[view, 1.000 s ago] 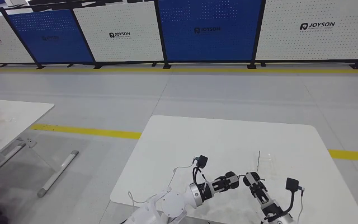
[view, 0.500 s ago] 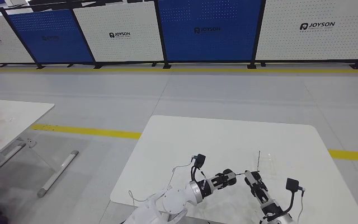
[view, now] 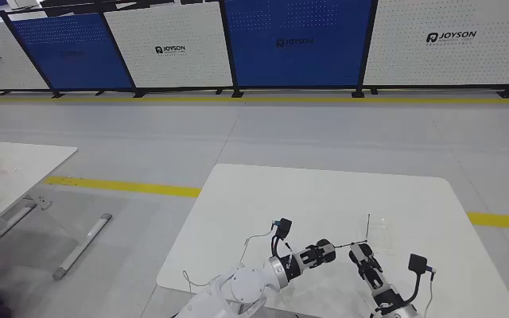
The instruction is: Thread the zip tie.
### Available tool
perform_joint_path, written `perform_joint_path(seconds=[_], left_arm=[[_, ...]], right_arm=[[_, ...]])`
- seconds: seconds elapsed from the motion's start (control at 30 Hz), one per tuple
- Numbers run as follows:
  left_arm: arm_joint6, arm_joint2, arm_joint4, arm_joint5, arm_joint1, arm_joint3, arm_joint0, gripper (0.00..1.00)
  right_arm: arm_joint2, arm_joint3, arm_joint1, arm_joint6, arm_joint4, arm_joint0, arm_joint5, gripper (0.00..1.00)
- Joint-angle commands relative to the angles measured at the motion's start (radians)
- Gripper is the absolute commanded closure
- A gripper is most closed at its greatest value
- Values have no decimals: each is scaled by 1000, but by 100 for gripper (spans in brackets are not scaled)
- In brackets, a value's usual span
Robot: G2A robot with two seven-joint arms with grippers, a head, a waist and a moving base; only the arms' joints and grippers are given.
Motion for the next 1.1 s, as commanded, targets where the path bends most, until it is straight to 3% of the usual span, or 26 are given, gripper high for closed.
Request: perform_joint_path(seconds=[0.0,0.77,0.97,1.07], left_arm=[[-1,0,3,-3,0,0,1,100],[6,-1,73,-15,5,-18,17,100],[7,0,105,-7,8,-27,21,100],[7,-1,108,-5,9,-30,24,100]], right_arm=[[-1,-1,0,0,-2,0,0,72],[-15,9,-2,-35,-40,6,14,77],[-19,8,-5,-49,-57,7,21,84],[-20,8,-5,-49,-62,7,19,94]])
